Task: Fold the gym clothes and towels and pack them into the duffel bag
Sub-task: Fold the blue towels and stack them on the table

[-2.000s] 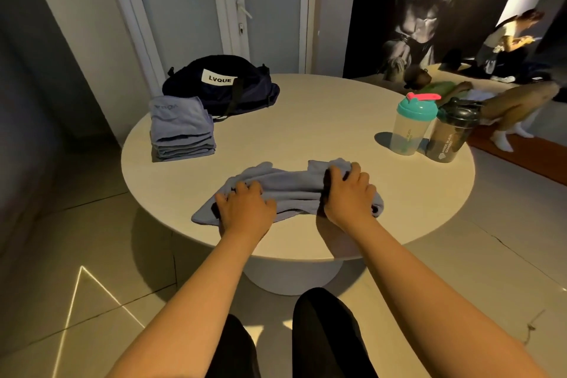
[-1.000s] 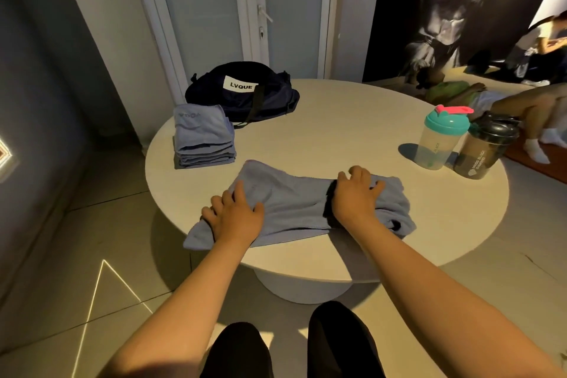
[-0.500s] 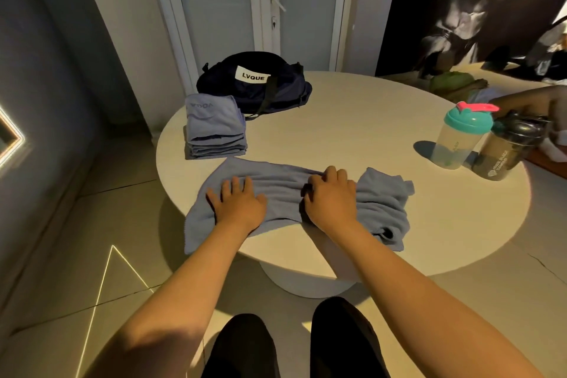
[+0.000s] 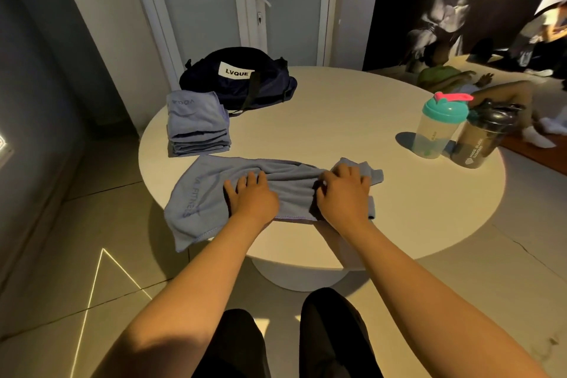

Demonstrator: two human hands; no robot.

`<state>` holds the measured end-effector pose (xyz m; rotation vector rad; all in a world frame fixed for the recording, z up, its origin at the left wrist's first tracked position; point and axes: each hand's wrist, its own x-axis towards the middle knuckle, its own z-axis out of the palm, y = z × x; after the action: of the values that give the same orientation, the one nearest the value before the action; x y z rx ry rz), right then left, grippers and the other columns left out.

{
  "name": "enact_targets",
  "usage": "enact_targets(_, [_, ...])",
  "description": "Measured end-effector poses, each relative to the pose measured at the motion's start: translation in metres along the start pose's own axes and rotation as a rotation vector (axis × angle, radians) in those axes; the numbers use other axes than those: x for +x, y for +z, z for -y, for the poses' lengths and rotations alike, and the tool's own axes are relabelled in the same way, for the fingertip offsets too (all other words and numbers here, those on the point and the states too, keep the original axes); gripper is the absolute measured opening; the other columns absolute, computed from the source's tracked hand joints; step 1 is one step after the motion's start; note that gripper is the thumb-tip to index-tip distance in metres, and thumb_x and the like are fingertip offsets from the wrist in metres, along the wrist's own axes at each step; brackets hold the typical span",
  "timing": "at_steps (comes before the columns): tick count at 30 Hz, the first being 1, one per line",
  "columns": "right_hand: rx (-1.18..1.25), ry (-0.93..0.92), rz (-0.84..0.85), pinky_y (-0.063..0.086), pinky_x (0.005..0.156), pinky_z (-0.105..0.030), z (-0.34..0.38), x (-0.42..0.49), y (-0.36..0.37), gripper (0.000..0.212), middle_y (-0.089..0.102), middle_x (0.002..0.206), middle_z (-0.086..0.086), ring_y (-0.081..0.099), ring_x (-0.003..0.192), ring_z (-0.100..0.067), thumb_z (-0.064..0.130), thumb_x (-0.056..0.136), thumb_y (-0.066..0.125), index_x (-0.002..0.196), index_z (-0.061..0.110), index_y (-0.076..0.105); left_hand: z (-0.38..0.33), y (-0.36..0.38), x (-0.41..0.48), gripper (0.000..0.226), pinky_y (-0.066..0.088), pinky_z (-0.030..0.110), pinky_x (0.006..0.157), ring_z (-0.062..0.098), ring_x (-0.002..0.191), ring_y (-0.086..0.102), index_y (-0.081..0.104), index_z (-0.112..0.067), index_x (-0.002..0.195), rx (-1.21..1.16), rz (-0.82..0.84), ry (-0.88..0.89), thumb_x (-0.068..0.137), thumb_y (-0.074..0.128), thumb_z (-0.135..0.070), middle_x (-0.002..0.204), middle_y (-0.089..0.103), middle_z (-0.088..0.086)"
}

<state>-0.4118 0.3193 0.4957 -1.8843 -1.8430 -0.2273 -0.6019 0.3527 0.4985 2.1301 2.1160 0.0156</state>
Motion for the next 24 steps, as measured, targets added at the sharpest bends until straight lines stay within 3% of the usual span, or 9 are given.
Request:
enact_targets(4, [-0.062,0.253,0.080,0.034,0.093,-0.045,-0.027,0.001,-0.015,0.037,0.050,0.131,-0.014,0.042,0.119,-0.037,0.037,0.099,0.047,0.131,0.021,0.055,-0.034,0.008,-0.011,0.049,0.023,0.044,0.119,0.026,0.145,0.029,0.041,-0.022,0.151,-0.347,-0.203,0.303,0.102,0.043,-0.015,0.157,0.038,0.002])
enact_targets(6, [0.068,0.334,0.211,0.040,0.092,-0.044,-0.041,0.002,-0.012,0.040,0.049,0.135,-0.018,0.046,0.117,-0.041,0.040,0.102,0.041,0.135,0.021,0.052,-0.057,0.017,-0.021,0.039,0.036,0.040,0.112,0.024,0.135,0.041,0.054,-0.023,0.141,-0.556,-0.230,0.452,0.103,0.047,-0.019,0.145,0.053,-0.002])
enact_targets(9, [0.429,0.291,0.177,0.048,0.082,-0.039,-0.050,-0.008,-0.016,0.032,0.063,0.122,-0.013,0.059,0.101,-0.034,0.029,0.106,0.035,0.127,0.019,0.056,-0.087,0.026,-0.028,0.043,0.033,0.041,0.114,0.021,0.136,0.041,0.047,-0.029,0.146,-0.593,-0.124,0.411,0.105,0.043,-0.043,0.149,0.049,-0.005])
enact_targets(12, [0.852,0.310,0.063,0.044,0.076,-0.006,-0.048,-0.025,-0.034,0.031,0.060,0.111,0.007,0.058,0.096,-0.011,0.013,0.108,0.035,0.127,0.017,0.059,-0.101,0.033,-0.027,0.063,0.021,0.044,0.121,0.023,0.148,0.027,0.029,-0.034,0.156,-0.439,-0.085,0.385,0.101,0.033,-0.063,0.162,0.031,-0.004])
enact_targets(14, [0.952,0.309,0.037,0.040,0.075,0.002,-0.052,-0.029,-0.032,0.032,0.057,0.111,0.017,0.056,0.096,0.000,0.012,0.107,0.038,0.130,0.026,0.056,-0.103,0.038,-0.022,0.069,0.023,0.046,0.121,0.022,0.149,0.028,0.025,-0.034,0.157,-0.407,-0.102,0.401,0.098,0.035,-0.067,0.164,0.029,-0.003])
enact_targets(16, [0.968,0.332,0.047,0.043,0.076,-0.001,-0.056,-0.030,-0.024,0.036,0.057,0.118,0.013,0.059,0.102,-0.005,0.013,0.105,0.045,0.137,0.027,0.053,-0.101,0.041,-0.020,0.058,0.031,0.045,0.116,0.020,0.140,0.041,0.038,-0.035,0.150,-0.474,-0.131,0.425,0.098,0.042,-0.061,0.154,0.045,-0.005])
enact_targets(18, [0.904,0.348,-0.002,0.043,0.082,-0.007,-0.056,-0.030,-0.015,0.035,0.055,0.125,0.006,0.058,0.107,-0.011,0.015,0.103,0.051,0.137,0.022,0.054,-0.098,0.043,-0.019,0.034,0.044,0.044,0.103,0.019,0.115,0.059,0.054,-0.036,0.132,-0.574,-0.185,0.446,0.103,0.043,-0.048,0.125,0.065,-0.005])
enact_targets(22, [0.726,0.435,-0.132,0.048,0.090,-0.036,-0.048,-0.033,-0.003,0.033,0.054,0.119,-0.008,0.056,0.105,-0.026,0.028,0.103,0.050,0.132,0.015,0.056,-0.092,0.038,-0.024,0.032,0.050,0.043,0.061,0.021,0.074,0.061,0.056,-0.025,0.130,-0.876,-0.142,0.242,0.108,0.039,-0.038,0.083,0.064,0.001])
enact_targets(24, [0.610,0.420,-0.130,0.048,0.080,-0.041,-0.045,-0.031,0.001,0.039,0.063,0.108,-0.011,0.059,0.098,-0.032,0.039,0.103,0.039,0.131,0.016,0.053,-0.089,0.037,-0.024,0.030,0.050,0.053,0.063,0.028,0.075,0.063,0.054,-0.026,0.132,-1.004,-0.149,0.154,0.108,0.037,-0.029,0.087,0.065,0.003])
